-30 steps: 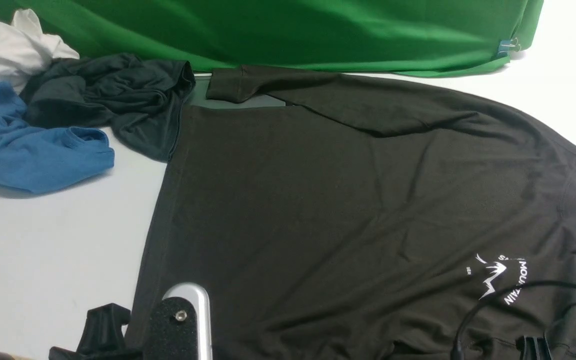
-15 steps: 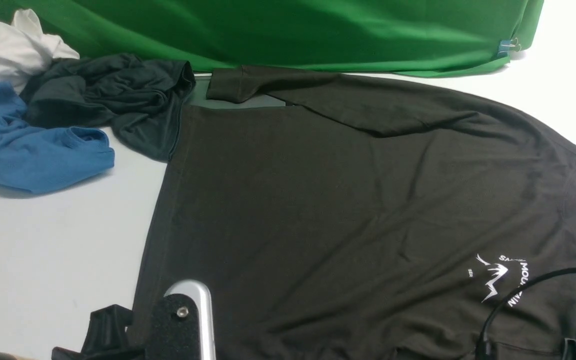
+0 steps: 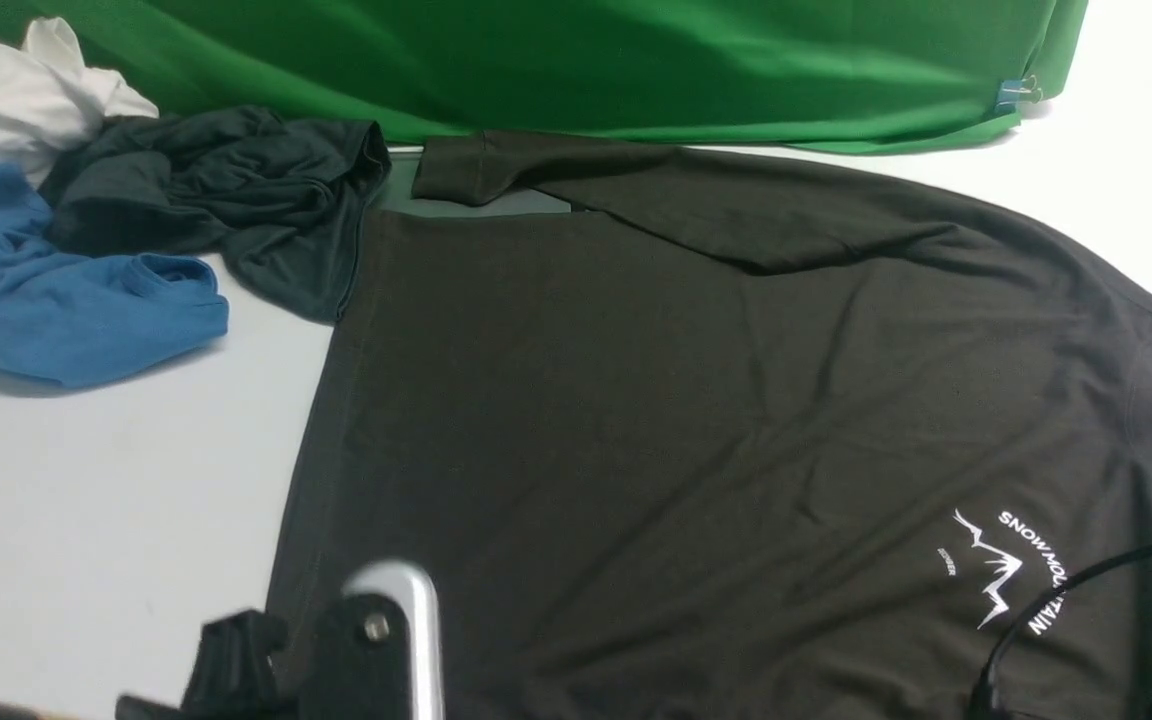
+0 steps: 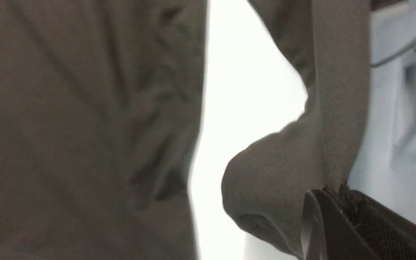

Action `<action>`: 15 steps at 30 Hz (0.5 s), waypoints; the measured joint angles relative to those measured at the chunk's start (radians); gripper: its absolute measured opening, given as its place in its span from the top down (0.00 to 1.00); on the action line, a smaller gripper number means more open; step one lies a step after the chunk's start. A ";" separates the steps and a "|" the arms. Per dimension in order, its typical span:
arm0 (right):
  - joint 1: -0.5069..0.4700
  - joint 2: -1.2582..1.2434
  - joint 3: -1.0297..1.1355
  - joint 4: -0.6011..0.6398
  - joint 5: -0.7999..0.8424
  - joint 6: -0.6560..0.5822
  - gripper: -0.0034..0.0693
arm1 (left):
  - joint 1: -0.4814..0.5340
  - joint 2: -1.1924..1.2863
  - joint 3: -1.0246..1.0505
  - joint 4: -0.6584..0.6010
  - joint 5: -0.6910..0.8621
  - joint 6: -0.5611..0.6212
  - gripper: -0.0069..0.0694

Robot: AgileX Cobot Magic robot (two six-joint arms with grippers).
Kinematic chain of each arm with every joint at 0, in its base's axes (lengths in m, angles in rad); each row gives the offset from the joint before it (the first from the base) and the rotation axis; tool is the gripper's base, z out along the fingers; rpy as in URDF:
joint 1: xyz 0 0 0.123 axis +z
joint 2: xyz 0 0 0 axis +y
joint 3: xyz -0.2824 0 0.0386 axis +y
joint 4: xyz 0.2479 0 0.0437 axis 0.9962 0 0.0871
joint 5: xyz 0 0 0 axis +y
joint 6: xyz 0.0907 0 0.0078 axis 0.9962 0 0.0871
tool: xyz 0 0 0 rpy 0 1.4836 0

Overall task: Fold a long-sleeved shirt on a white desktop.
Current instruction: 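Grasp the left edge of the dark T-shirt lying flat on the table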

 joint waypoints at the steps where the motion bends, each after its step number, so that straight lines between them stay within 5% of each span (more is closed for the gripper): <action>1: 0.000 -0.001 -0.002 -0.002 -0.007 0.004 0.90 | 0.003 0.000 0.000 0.000 0.000 -0.004 0.88; 15: -0.277 0.006 -0.127 -0.011 -0.205 0.021 0.90 | 0.369 0.177 -0.017 -0.010 -0.145 0.058 0.88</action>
